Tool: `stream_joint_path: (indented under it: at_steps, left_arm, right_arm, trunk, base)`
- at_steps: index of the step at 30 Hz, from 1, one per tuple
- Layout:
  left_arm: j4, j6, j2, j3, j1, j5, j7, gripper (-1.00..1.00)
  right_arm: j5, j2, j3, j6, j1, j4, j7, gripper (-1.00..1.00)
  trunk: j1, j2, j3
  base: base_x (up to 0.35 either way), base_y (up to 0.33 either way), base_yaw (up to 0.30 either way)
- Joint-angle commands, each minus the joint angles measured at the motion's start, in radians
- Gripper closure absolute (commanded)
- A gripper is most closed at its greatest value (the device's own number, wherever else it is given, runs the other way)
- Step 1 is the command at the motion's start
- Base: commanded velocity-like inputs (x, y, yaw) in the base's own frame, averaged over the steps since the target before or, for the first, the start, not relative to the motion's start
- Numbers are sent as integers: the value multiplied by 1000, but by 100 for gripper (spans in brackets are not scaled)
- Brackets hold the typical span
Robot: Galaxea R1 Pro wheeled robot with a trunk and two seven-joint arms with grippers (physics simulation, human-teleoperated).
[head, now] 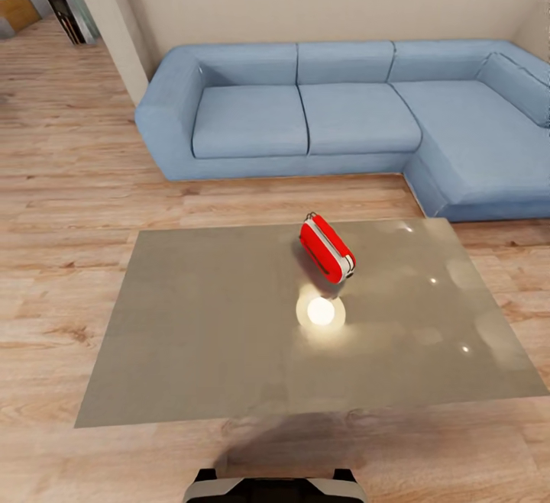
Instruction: Turn on the radio receiver that's on the table in the living room.
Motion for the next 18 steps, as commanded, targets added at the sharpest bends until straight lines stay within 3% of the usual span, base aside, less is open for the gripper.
stream_joint_path:
  at_steps: [1,18]
  left_arm:
    - [0,0,0,0,0,0,0,100]
    - [-2,0,0,-4,0,-5,0,100]
  right_arm:
    - [0,0,0,-1,0,0,0,-100]
    - [-5,-1,-1,-4,0,0,-1,-100]
  trunk:
    - [0,0,2]
    - [0,0,29]
  base:
    - [0,0,-57]
    - [0,0,-87]
